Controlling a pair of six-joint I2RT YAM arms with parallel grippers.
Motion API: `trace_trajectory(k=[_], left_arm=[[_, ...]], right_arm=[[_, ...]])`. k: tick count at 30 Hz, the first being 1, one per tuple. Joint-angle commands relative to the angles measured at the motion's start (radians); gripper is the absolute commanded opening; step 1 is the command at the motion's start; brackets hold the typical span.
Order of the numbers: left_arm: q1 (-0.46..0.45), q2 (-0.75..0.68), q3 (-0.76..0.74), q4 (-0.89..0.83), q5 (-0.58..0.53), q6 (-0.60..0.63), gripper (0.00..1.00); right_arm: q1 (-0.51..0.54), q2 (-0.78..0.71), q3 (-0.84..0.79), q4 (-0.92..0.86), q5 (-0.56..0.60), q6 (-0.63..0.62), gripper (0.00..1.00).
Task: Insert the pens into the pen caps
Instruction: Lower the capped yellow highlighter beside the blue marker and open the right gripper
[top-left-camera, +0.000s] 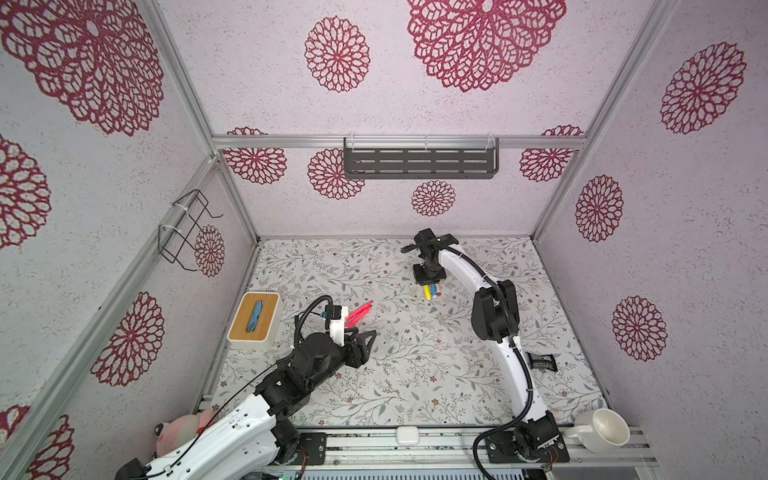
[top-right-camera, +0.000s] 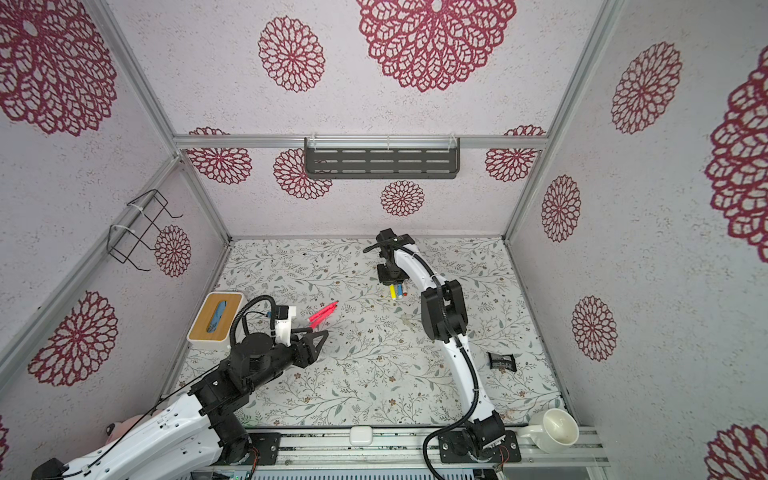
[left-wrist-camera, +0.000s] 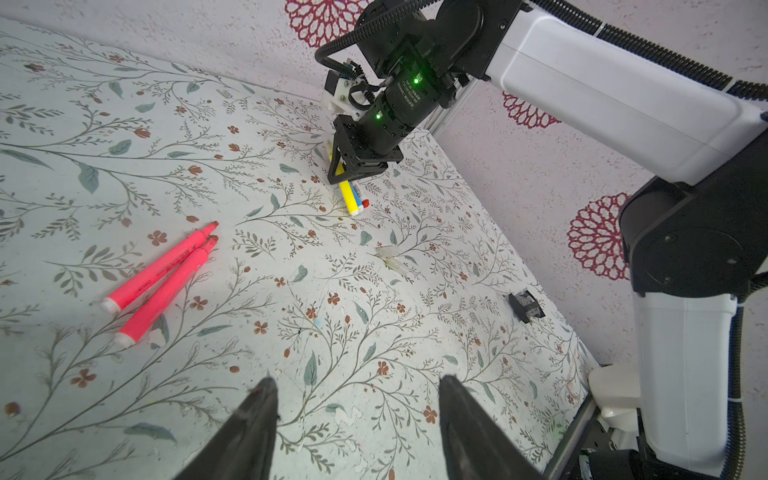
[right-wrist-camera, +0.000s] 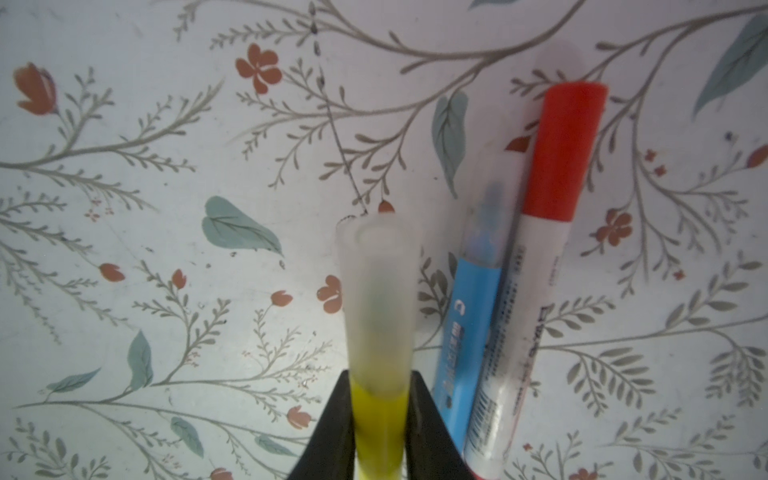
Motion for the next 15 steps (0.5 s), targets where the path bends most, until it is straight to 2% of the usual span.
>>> trace_trajectory(k=[1,5,15], left_arm=[[-0.008,-0.011,0.002,-0.014,-0.012,-0.002,0.64],[-0.007,-0.015,0.007,-0.021,-0.012,0.0,0.64],[-0.007,-0.025,0.006,-0.034,-0.019,0.003,0.63]], right_arm=[[0.002,-0.086,0.023,-0.004,0.031,0.014,0.29],[0.012,-0.117,0.02,-0.003,0.042,0.014,0.34],[0.078,-0.172,-0.05,0.035,0.005,0.007,0.31]])
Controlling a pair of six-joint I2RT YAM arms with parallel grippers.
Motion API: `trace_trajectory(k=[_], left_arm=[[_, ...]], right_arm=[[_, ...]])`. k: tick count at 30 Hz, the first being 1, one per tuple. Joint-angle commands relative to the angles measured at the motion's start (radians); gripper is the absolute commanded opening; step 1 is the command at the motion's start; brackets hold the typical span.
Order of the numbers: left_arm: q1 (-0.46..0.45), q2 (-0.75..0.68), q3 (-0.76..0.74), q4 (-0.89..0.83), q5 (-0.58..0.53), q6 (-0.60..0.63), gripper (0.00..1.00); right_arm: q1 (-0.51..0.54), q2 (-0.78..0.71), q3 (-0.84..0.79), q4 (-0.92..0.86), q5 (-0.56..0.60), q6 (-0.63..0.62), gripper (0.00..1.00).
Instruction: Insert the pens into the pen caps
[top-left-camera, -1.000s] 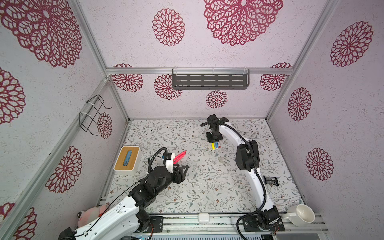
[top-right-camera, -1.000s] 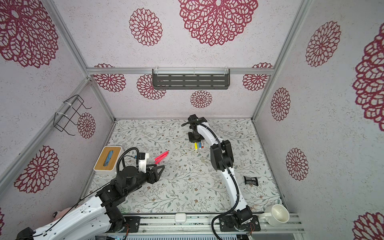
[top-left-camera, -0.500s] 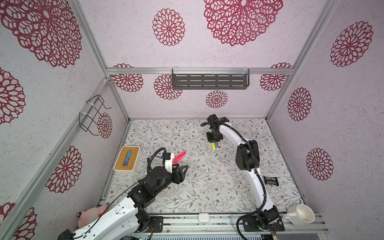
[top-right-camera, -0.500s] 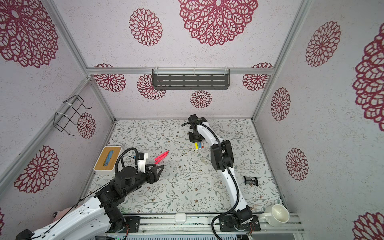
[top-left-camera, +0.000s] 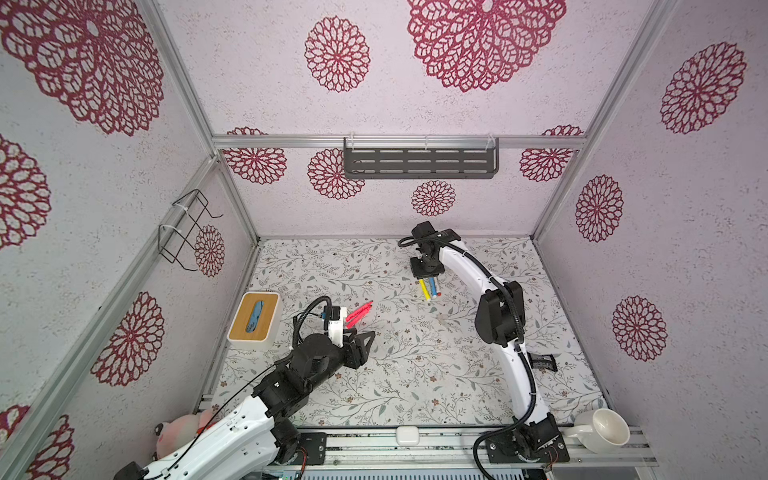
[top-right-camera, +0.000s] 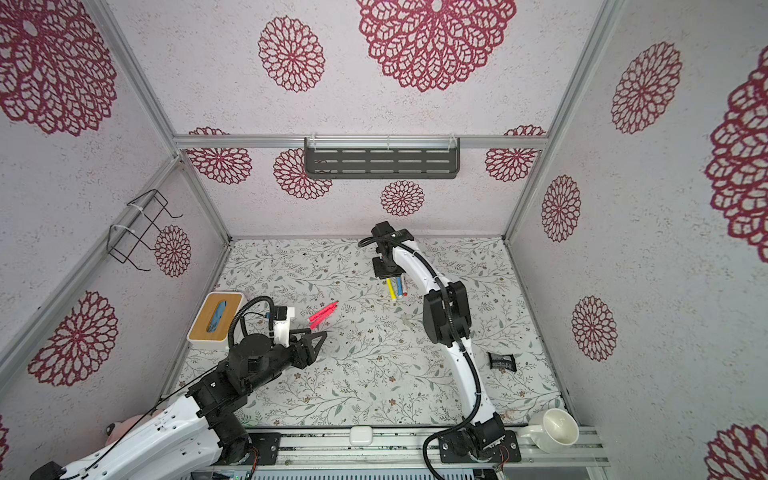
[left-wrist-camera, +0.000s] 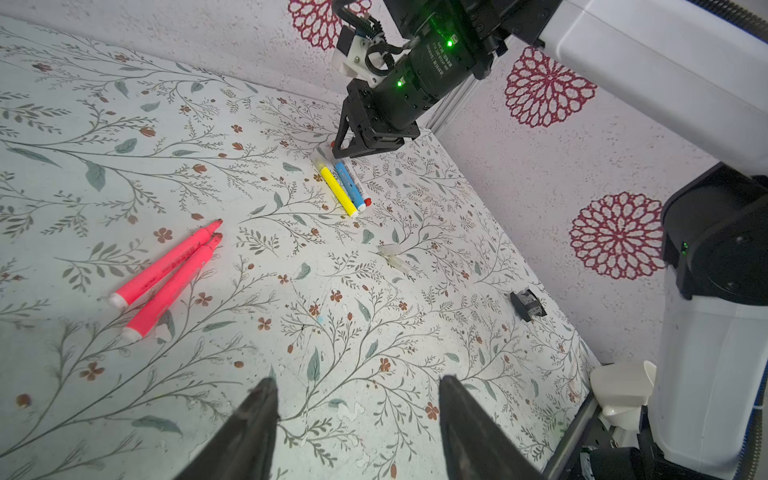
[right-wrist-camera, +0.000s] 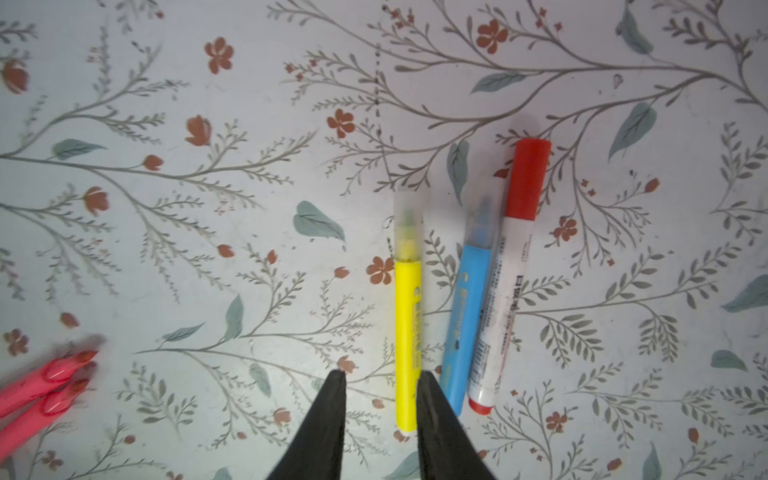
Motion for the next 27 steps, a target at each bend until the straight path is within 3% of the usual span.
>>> trace_trajectory(k=[1,27], left_arm=[[-0.007,-0.008,0.007,-0.011,-0.014,0.002,0.63],[-0.006,-0.034,-0.029,-0.011,-0.031,-0.002,0.63]], right_arm=[[0.021,-0.044,-0.003,0.002,-0.02,0.006,0.3],[0.027,0.108,0.001,0.026,0.066,0.089,0.35]])
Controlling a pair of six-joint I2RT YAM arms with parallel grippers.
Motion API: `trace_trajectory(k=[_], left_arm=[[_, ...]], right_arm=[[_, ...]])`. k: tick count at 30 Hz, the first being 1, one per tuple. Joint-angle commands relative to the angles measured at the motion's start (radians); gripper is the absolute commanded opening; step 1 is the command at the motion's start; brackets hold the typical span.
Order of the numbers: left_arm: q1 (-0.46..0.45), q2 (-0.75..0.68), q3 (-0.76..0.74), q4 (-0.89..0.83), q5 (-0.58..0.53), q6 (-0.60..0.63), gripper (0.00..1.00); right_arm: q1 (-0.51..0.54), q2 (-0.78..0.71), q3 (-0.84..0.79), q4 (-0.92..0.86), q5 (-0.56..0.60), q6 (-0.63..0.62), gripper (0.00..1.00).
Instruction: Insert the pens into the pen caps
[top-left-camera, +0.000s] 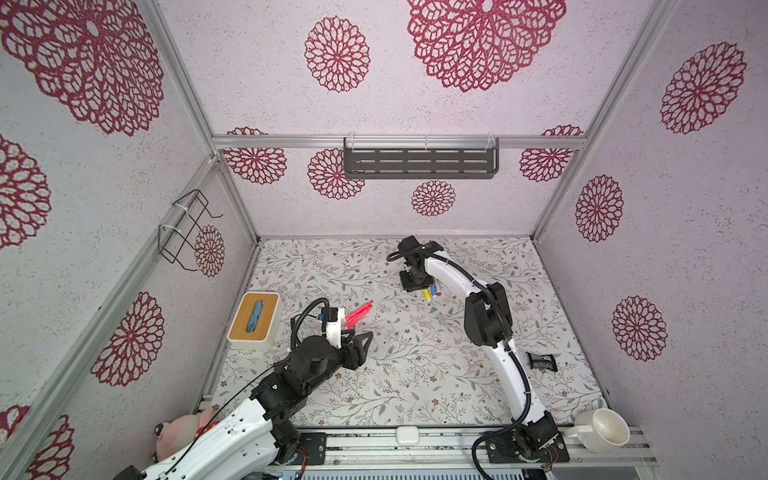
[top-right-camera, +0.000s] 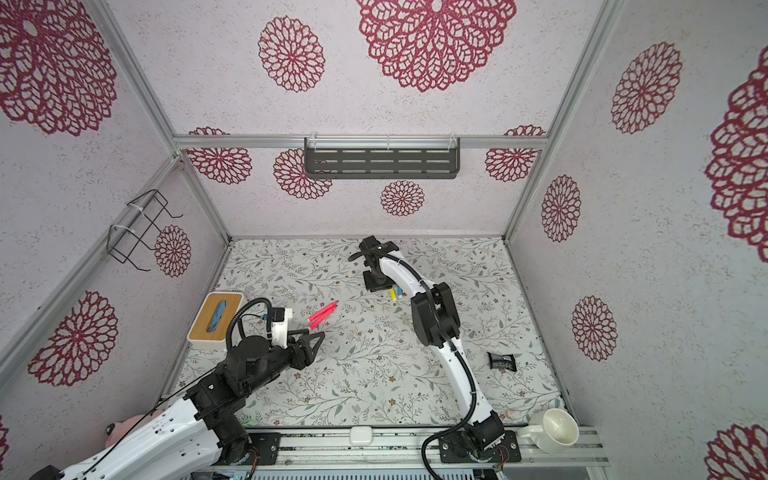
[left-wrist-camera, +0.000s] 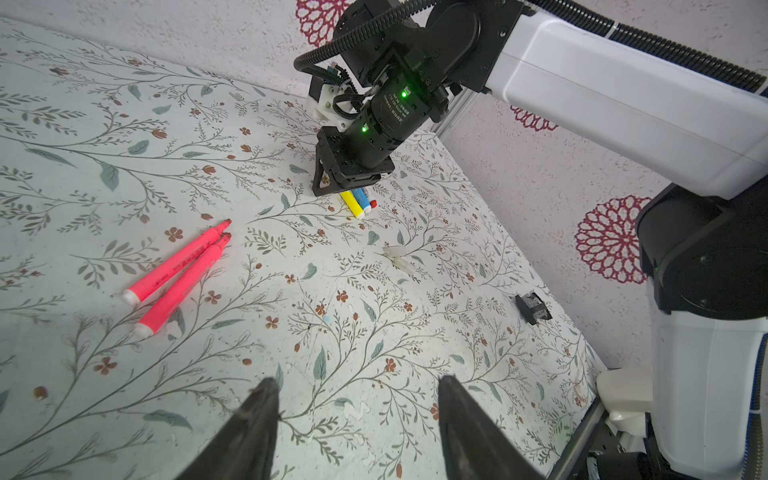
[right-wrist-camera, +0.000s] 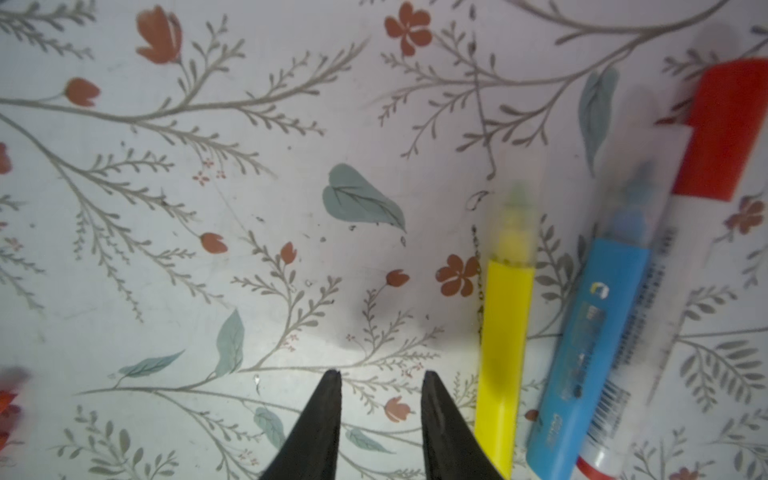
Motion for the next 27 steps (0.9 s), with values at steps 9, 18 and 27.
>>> trace_trajectory(k=[9,18,27], left_arm=[[-0.007,-0.008,-0.015,0.005,-0.007,-0.005,0.63],[-0.007,-0.015,-0.016,-0.001,-0.006,-0.008,0.63],[-0.007,-0.028,-0.02,-0.005,-0.008,-0.006,0.63]], right_arm=[[-0.031,0.034,0.021,-0.015,0.049,0.054,0.35],[-0.044,0.03,0.021,-0.009,0.085,0.087,0.35],[-0.047,0.025,0.021,-0.008,0.092,0.1,0.36]])
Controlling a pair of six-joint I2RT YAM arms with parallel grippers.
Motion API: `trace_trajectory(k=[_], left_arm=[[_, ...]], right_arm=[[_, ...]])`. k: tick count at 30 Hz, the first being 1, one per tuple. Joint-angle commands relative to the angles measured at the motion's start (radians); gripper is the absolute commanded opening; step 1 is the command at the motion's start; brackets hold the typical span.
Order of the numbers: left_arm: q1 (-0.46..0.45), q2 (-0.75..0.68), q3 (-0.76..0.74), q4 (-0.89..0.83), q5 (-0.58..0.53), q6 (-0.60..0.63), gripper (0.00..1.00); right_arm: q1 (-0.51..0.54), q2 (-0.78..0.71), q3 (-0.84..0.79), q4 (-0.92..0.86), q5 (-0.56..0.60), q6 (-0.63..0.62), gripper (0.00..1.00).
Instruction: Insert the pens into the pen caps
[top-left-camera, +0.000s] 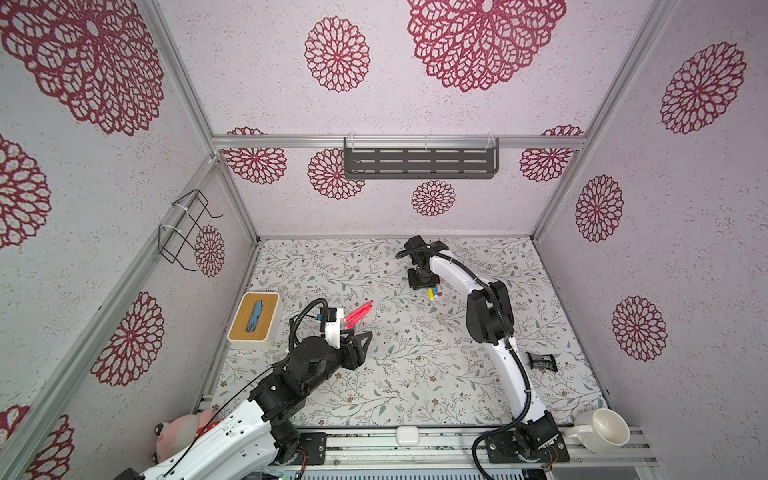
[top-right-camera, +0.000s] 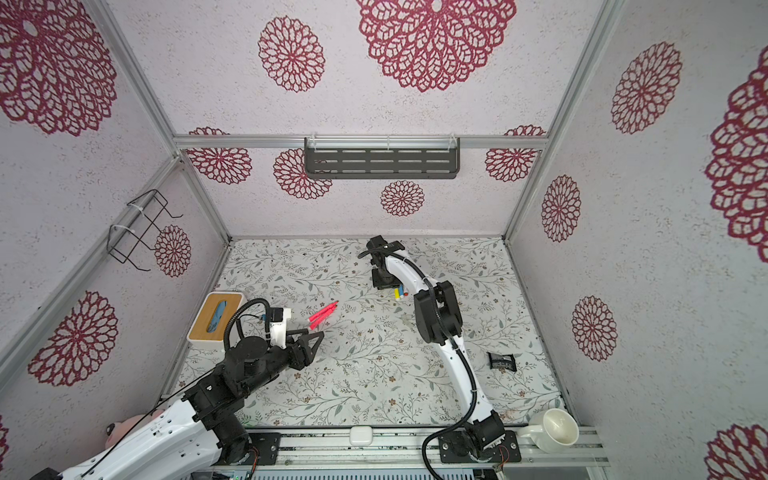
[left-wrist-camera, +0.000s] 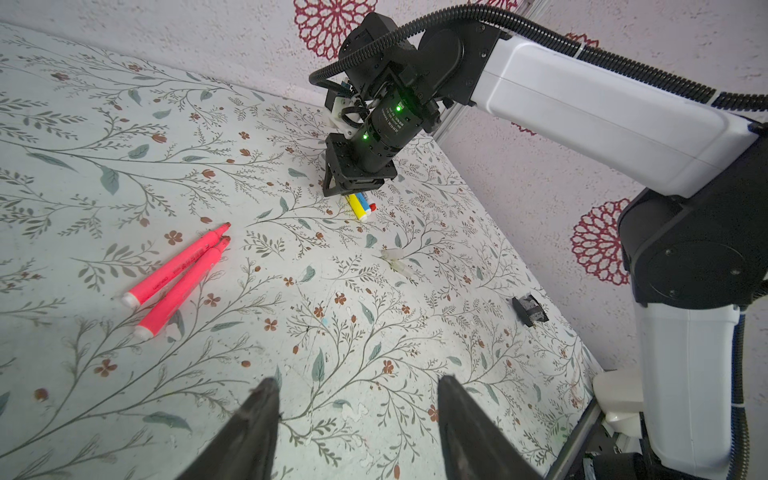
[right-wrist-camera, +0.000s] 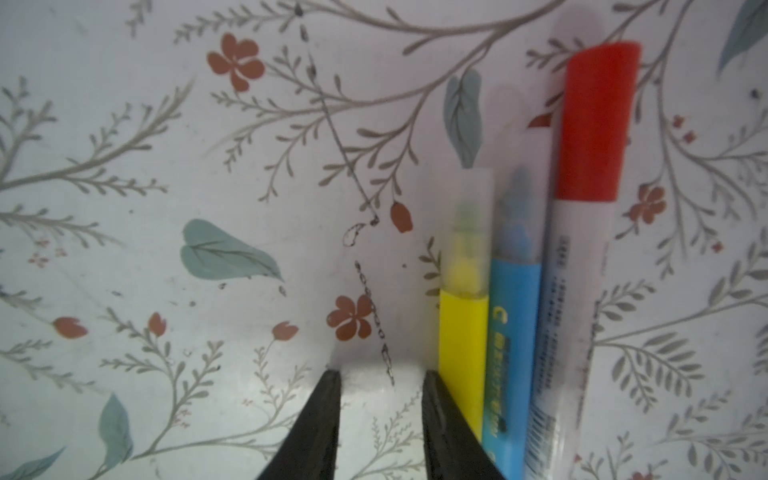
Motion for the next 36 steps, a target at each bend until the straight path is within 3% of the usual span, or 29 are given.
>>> trace_trajectory(k=[1,9,18,27,31,35,36], left_arm=[[-0.007,-0.009,-0.019,-0.001,-0.007,-0.006,0.63],[-0.007,-0.013,-0.021,-0.004,-0.009,-0.006,0.63],[-0.006,-0.012,-0.01,-0.017,-0.038,0.012,0.65],[0.026,0.04,0.023,-0.073,-0.054,0.021,0.67],[0.097,0.142,0.067,-0.101,0.017,0.01,0.68],[0.166,0.233,0.097,-0.094,0.085,0.007,0.68],[0.183,0.254,0.106,-0.093,0.097,0.01,0.68]], right_arm=[[-0.006,-0.002,0.018,-0.015,0.027,0.027,0.36],[0.004,-0.045,0.012,0.004,0.022,0.026,0.36],[0.043,-0.238,-0.083,0.092,0.0,0.007,0.37],[0.082,-0.538,-0.41,0.305,-0.095,-0.01,0.37],[0.085,-0.722,-0.646,0.476,-0.174,-0.013,0.38],[0.085,-0.908,-0.93,0.682,-0.246,-0.006,0.43],[0.085,-0.952,-0.994,0.726,-0.259,-0.007,0.51]])
